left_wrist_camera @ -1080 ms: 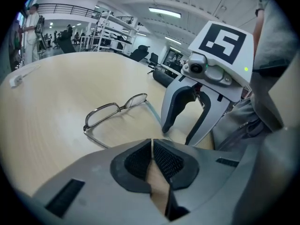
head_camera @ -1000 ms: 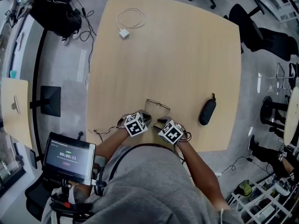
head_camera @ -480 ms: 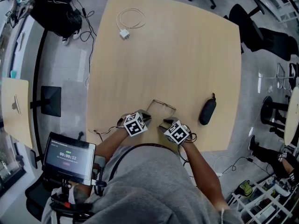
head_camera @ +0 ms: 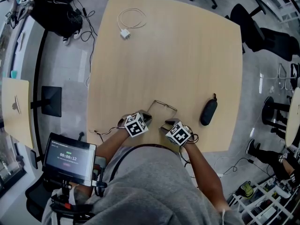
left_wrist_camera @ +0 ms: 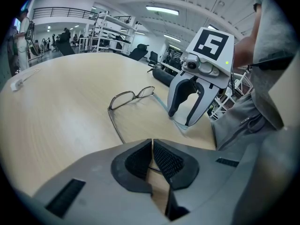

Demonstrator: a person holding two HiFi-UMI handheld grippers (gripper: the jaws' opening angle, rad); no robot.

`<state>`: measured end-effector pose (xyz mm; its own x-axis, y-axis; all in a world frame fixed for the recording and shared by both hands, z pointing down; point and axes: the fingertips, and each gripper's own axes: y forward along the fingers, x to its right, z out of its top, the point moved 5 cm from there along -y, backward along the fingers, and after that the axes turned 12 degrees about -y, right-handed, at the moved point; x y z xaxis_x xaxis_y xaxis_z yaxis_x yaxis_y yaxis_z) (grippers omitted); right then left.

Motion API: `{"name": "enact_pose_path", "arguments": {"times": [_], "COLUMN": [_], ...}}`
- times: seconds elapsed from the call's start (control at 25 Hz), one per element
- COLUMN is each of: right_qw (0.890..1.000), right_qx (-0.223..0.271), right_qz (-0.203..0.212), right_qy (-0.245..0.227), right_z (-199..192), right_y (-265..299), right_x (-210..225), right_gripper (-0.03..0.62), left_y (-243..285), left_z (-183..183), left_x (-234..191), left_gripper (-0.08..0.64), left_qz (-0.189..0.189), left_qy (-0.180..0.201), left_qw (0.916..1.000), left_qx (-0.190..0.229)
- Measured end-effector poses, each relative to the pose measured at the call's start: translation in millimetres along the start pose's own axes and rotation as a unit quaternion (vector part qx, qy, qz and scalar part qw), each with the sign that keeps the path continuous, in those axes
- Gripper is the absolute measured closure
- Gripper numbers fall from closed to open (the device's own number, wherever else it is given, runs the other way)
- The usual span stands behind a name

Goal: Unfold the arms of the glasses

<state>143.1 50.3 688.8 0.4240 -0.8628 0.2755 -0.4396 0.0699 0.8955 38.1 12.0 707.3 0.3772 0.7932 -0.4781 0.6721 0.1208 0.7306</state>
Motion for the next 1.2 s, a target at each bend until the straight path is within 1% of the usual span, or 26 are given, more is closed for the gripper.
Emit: {"name": "enact_pose_path", "arguments": {"times": [0.12,0.36,0.68,0.96,1.2], "right_qw": [1.0,1.0,0.999,0.999,0.999], "right_qx": [-0.005,0.003,-0.029,-0.04,-0.036], "right_qz": [0.002,0.007,0.018,0.025,0.03], "right_qy": [0.003,0.005,-0.015,-0.01,0.0], "right_z": [-4,-4,-18,-26,-30], "right_y": [-2,-3,-1,-3,-7], "right_x": [-1,-4,-11,-16,-18], "right_gripper": [0.416,0.416,0.416,0.416,0.416], "left_y": [0,-1,-2,-2,-2], "left_z": [0,-1,0,0,1], "left_x": [1,1,1,1,1], "left_gripper": [0.552,0.552,0.552,0.552,0.552], "left_qz": [0.0,0.002,0.003,0.005,0.005], "left_qy": [-0.001,-0.001,-0.003,-0.008,-0.008], "left_qw": [1.0,1.0,1.0,1.0,1.0], "left_qx": [0.001,-0.001,0.0,0.002,0.002]}}
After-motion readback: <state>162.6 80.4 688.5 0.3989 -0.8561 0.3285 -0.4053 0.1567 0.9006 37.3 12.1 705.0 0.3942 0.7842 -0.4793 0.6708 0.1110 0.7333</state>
